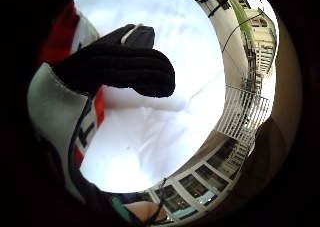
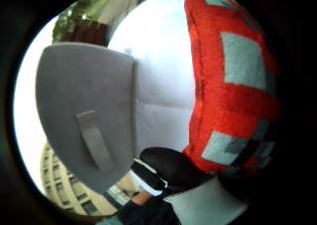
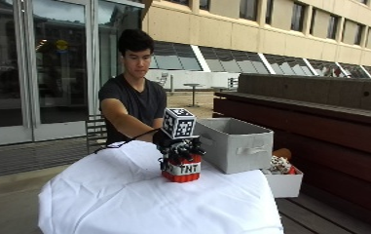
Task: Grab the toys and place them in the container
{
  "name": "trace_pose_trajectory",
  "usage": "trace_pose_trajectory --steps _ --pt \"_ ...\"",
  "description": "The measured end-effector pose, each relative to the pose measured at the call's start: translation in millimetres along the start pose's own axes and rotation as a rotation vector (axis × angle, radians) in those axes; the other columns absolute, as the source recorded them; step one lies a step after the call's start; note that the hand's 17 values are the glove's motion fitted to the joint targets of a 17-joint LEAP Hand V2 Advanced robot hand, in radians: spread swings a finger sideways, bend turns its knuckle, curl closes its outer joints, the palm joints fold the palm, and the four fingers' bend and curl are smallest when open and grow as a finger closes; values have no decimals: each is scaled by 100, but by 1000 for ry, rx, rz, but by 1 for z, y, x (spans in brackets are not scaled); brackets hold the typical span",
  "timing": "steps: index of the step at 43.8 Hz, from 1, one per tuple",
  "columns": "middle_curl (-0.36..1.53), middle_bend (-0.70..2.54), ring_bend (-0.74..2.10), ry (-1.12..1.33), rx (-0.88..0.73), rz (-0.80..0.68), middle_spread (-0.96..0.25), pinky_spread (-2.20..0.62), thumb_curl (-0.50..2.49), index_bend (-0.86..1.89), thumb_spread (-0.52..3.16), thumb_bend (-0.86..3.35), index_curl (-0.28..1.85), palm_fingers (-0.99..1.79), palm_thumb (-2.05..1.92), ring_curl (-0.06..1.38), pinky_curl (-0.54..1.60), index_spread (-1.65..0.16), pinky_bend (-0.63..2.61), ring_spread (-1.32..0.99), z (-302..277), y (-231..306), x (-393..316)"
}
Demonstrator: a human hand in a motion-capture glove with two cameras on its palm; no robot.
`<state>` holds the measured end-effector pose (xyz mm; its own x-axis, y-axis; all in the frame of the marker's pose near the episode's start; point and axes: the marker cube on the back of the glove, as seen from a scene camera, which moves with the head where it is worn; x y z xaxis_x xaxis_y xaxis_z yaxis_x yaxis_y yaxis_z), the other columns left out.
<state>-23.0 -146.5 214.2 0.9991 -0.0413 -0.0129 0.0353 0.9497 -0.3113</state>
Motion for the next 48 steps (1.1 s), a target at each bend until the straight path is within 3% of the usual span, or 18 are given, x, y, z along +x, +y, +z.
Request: trace_pose_trajectory --steps 13,18,20,24,25,34,35,42,48 --pt "28 12 54 94 -106 -2 6 -9 32 2 99 4 4 -24 19 29 41 -29 168 5 39 -2 -3" --pt "25 10 84 86 -85 3 6 -28 37 2 111 22 2 0 49 37 43 -30 179 0 43 -2 -5" --pt "28 25 96 93 -66 2 4 -32 40 15 116 31 4 32 61 39 38 -32 165 -8 41 0 -6" --pt "33 38 99 99 -20 12 -3 -37 41 27 121 37 8 64 70 38 31 -33 144 -20 34 2 -5" --pt "37 51 97 97 -5 18 -8 -39 43 38 120 39 11 86 74 37 28 -33 133 -25 32 3 -5" --pt "48 80 103 61 112 100 -24 -49 55 41 92 45 17 115 94 41 23 -32 101 -39 31 12 9" --pt "51 89 107 51 120 110 -24 -50 59 48 104 58 20 134 106 43 21 -31 90 -38 30 13 13" --pt "54 99 109 27 143 173 -27 -50 66 62 112 73 27 134 112 43 22 -29 80 -38 9 32 27" --pt "51 89 109 -14 227 202 -29 -48 65 62 82 40 29 114 77 42 26 -29 83 -41 -63 54 31"
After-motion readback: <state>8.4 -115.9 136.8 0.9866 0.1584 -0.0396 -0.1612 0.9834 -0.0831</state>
